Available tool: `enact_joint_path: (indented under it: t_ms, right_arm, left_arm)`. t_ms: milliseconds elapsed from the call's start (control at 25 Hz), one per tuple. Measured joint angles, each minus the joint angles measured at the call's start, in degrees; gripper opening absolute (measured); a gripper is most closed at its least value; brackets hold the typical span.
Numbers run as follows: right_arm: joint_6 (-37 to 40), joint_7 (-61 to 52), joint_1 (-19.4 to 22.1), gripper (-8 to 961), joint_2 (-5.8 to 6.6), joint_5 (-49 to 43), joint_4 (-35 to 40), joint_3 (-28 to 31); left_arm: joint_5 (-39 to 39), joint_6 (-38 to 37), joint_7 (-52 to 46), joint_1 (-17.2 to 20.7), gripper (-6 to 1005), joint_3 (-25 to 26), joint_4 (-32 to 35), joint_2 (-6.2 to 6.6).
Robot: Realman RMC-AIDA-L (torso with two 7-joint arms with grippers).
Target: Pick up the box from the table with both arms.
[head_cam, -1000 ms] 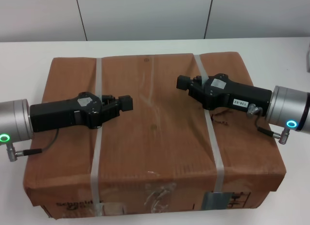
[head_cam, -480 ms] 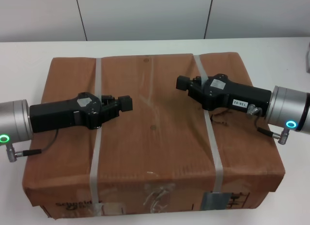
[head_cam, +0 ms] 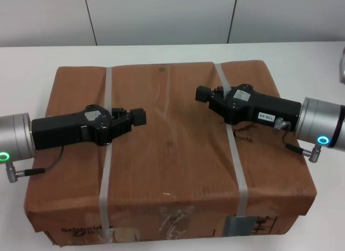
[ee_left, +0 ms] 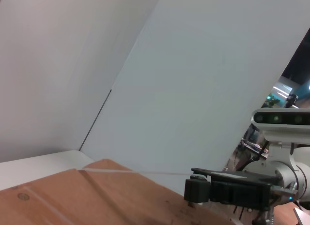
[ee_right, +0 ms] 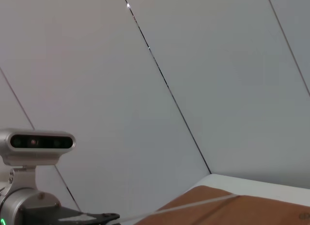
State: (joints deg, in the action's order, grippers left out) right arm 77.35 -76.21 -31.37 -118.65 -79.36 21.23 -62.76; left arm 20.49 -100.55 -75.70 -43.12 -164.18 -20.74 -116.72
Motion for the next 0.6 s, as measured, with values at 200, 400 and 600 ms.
enact_joint_path:
  t_ms: [200,400,600]
  right_arm:
    - [-0.09,0.02,0.00,11,0.00,0.00,-0.04,0.01]
    - [-0.11,0.02,0.00,11,0.00,-0.02,-0.05,0.01]
    - [-0.25,0.07,0.00,11,0.00,-0.09,-0.05,0.01]
  left_arm:
    - [0.00,0.05,0.06,0.00,71,0.00,0.00,0.00]
    - [0.00,0.27,0.11,0.00,71,0.00,0.00,-0.05]
    - [0.00,0.43,0.20,0.05,71,-0.01,-0.01,-0.08]
